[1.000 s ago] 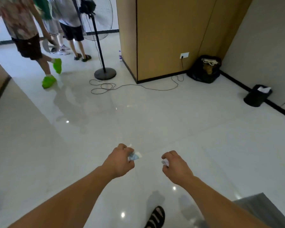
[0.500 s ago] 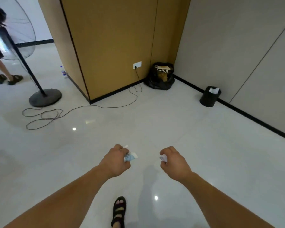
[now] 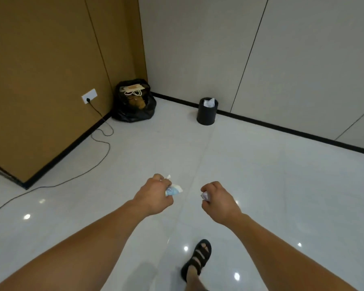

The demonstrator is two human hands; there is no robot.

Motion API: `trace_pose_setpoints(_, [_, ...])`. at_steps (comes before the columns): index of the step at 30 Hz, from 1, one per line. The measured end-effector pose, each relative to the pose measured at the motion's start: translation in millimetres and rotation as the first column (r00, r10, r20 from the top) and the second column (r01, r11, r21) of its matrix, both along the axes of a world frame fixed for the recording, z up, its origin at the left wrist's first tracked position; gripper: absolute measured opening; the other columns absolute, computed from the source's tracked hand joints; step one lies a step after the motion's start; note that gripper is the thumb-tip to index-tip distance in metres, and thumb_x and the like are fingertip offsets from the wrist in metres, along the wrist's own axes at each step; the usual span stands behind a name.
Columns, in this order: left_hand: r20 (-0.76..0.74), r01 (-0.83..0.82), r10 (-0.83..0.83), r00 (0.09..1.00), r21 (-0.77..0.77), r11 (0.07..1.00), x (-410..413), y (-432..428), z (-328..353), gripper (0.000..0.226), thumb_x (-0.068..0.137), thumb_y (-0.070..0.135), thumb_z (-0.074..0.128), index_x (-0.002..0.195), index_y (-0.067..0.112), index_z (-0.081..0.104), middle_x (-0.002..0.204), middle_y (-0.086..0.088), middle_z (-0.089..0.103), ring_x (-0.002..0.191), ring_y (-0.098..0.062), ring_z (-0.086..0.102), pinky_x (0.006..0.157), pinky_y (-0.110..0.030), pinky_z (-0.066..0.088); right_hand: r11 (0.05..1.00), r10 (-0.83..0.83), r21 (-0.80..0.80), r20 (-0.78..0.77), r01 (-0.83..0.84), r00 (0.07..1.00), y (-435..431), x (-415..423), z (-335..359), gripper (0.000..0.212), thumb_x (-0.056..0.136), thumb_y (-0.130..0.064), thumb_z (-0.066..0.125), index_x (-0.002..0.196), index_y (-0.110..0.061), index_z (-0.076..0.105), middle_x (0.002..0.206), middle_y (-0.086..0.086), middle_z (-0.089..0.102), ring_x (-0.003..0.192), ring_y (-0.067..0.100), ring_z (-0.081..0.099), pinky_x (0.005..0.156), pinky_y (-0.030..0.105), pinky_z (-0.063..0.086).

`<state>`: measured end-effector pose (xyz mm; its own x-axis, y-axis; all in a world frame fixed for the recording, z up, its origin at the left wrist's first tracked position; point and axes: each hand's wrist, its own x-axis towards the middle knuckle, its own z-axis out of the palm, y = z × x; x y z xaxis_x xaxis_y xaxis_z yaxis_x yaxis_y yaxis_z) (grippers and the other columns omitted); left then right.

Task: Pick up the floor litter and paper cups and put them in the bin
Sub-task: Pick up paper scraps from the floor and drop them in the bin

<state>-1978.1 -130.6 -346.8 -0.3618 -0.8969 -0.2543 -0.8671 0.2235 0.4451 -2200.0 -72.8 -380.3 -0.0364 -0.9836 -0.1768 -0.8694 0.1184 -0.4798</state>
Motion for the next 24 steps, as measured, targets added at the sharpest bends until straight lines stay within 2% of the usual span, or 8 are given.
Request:
trace_pose_setpoints(10, [0.002, 0.056, -0.056, 0.998, -0.006, 0.998, -145.1, -210.7, 20.2, 0.053, 0.084, 0.032, 0.061, 0.134, 0.022, 0.051, 0.136, 0.003, 0.039, 0.117, -0.018, 0.049, 0.097, -0.027, 0.042, 0.996, -0.062, -0.064, 0.0, 0.061, 0.998, -199.5, -132.3, 23.6, 0.037, 0.093, -0.024, 0.052, 0.13, -0.019, 0.052, 0.133, -0.002, 0.046, 0.111, 0.02, 0.055, 0.085, 0.024, 0.044])
trace_pose_setpoints(16, [-0.012, 0.089, -0.089, 0.996, 0.05, 0.995, -216.6, -321.7, 9.8, 0.055, 0.084, 0.034, 0.061, 0.136, 0.022, 0.049, 0.136, 0.003, 0.038, 0.113, -0.019, 0.051, 0.096, -0.028, 0.043, 0.994, -0.095, -0.054, -0.009, 0.094, 0.995, -306.9, -198.3, 22.4, 0.037, 0.093, -0.025, 0.053, 0.129, -0.021, 0.052, 0.133, -0.002, 0.046, 0.109, 0.018, 0.055, 0.083, 0.022, 0.042])
trace_pose_setpoints(24, [-0.069, 0.166, -0.163, 0.984, 0.034, 0.986, -325.5, -522.5, -5.5, 0.052, 0.084, 0.033, 0.061, 0.133, 0.021, 0.051, 0.134, 0.001, 0.041, 0.113, -0.02, 0.051, 0.096, -0.029, 0.044, 0.981, -0.195, -0.017, -0.054, 0.194, 0.979, -486.5, -299.1, 22.3, 0.035, 0.093, -0.025, 0.053, 0.129, -0.022, 0.053, 0.131, -0.003, 0.047, 0.105, 0.018, 0.057, 0.086, 0.022, 0.046])
